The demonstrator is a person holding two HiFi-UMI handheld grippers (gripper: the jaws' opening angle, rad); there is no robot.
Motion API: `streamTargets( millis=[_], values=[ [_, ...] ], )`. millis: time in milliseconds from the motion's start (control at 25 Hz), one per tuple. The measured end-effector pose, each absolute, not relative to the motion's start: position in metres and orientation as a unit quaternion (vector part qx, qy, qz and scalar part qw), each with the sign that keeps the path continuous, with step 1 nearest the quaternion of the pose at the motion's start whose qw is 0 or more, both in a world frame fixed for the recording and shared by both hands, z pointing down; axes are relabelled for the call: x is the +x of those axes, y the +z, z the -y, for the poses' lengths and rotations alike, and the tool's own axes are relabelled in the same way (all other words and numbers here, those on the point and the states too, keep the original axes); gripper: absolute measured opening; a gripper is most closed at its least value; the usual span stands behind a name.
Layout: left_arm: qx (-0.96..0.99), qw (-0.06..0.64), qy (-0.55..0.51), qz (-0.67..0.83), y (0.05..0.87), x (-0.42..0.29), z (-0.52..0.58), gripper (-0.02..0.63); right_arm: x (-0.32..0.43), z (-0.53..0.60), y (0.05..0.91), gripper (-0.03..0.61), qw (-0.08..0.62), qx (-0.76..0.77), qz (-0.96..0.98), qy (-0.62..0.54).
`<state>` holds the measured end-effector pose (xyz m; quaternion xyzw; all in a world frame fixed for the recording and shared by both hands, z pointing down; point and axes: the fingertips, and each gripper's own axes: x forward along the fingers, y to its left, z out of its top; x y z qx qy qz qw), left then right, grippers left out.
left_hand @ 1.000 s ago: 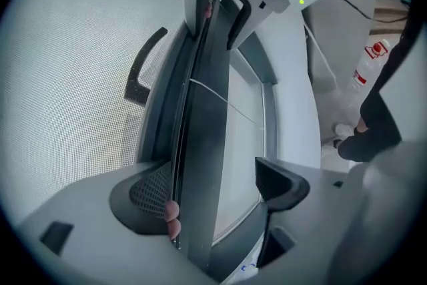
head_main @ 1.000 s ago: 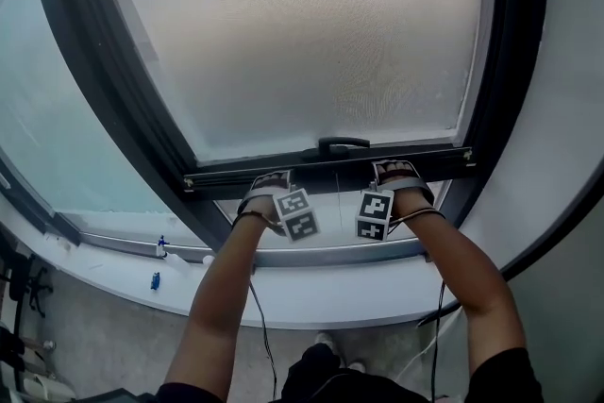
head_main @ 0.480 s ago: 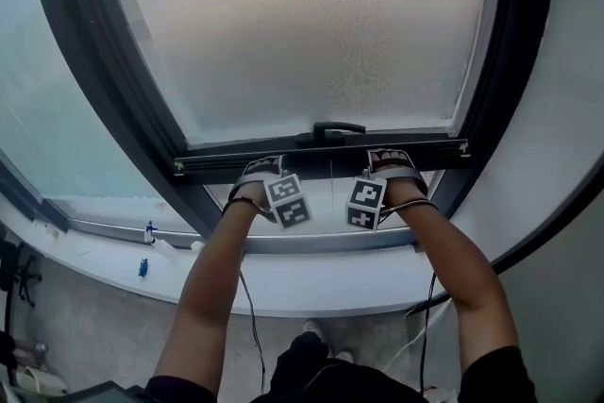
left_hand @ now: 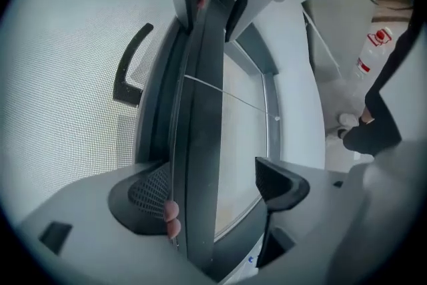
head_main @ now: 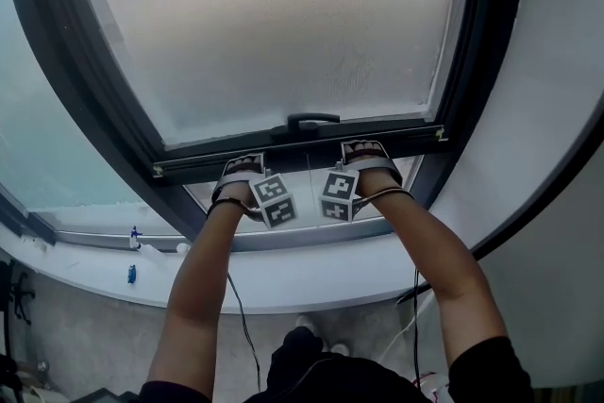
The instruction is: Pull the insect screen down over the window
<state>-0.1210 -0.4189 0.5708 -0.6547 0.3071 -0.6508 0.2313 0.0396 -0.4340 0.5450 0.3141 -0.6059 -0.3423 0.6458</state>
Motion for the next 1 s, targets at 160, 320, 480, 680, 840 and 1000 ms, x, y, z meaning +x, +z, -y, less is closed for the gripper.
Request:
streamTargets(
  millis=[160, 320, 480, 680, 840, 1000],
  values=[
    [-0.672, 0.223, -0.632, -0.316, 0.573, -0.118, 0.418, 0.391, 0.039, 0.433, 0.548, 0.224, 0.641, 0.311, 0.611, -0.344],
    [-0.67, 0.222, -0.631, -0.321, 0.571, -0.116, 0.419, 0.391, 0.042, 0.435, 0.545, 0.224, 0.643, 0.318, 0.602, -0.349],
    [-0.666, 0.226, -0.632, -0.325, 0.571, -0.116, 0.42, 0.391, 0.042, 0.435, 0.545, 0.224, 0.639, 0.326, 0.598, -0.357],
    [-0.667, 0.232, -0.627, -0.328, 0.571, -0.116, 0.424, 0.391, 0.042, 0.438, 0.546, 0.224, 0.629, 0.332, 0.6, -0.367],
    [-0.662, 0.234, -0.629, -0.332, 0.569, -0.117, 0.427, 0.391, 0.041, 0.442, 0.544, 0.224, 0.63, 0.329, 0.603, -0.363],
    [-0.675, 0.224, -0.623, -0.326, 0.567, -0.115, 0.429, 0.391, 0.04, 0.444, 0.541, 0.222, 0.63, 0.323, 0.61, -0.356]
  ],
)
